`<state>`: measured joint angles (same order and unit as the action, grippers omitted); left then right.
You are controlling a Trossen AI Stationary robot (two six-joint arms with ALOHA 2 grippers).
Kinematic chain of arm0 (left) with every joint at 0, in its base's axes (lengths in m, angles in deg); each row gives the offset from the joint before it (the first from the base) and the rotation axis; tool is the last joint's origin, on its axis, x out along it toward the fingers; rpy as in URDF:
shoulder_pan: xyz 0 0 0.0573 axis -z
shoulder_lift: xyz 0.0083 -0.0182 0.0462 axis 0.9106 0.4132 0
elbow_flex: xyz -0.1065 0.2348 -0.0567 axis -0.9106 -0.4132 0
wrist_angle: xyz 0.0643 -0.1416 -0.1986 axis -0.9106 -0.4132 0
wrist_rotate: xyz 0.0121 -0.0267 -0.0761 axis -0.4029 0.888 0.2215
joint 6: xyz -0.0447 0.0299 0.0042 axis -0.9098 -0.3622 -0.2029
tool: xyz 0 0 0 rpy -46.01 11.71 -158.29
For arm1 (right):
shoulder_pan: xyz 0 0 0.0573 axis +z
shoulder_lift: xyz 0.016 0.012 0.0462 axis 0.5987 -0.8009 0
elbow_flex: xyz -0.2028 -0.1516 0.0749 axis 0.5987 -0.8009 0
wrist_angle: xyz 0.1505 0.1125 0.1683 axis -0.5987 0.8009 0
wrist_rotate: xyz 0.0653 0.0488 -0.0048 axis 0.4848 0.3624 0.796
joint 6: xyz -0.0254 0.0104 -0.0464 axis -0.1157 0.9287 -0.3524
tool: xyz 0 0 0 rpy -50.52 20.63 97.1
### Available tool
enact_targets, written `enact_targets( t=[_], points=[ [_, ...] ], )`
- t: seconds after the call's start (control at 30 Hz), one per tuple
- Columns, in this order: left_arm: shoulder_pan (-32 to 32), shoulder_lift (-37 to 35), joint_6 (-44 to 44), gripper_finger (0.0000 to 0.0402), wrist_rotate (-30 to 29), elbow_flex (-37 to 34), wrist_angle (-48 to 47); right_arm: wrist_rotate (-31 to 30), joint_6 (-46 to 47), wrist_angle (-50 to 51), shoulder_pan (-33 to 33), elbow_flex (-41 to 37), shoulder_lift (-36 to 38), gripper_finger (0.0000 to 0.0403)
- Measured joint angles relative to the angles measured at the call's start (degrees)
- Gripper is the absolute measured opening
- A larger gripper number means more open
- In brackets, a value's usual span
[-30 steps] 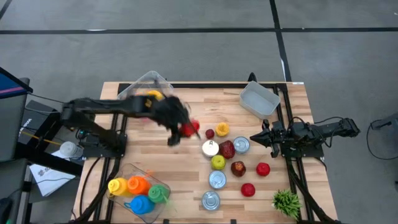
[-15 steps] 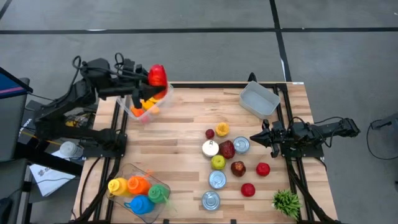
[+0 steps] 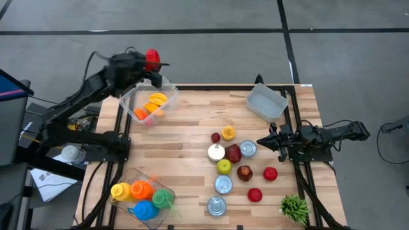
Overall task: Pick & Place Food Item
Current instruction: Put the red mango into the white bin
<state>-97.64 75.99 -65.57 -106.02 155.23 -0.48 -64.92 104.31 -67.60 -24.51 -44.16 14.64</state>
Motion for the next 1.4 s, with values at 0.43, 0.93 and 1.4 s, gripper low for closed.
enact_targets(
  t=[0.43,0.93,1.4],
  points=[
    [-19.6,15.2,-2.0,0.0243,17.6,-7.5,-11.5,0.0,0.0,0.0,0.0,0.0,0.0,0.0010],
    [-17.3,16.4,6.6,0.0242,21.0,-14.3,-11.4,0.0,0.0,0.0,0.0,0.0,0.0,0.0010],
    [-16.3,16.4,9.7,0.0248,29.9,-17.7,-7.9,0.0,0.0,0.0,0.0,0.0,0.0,0.0010]
  ],
)
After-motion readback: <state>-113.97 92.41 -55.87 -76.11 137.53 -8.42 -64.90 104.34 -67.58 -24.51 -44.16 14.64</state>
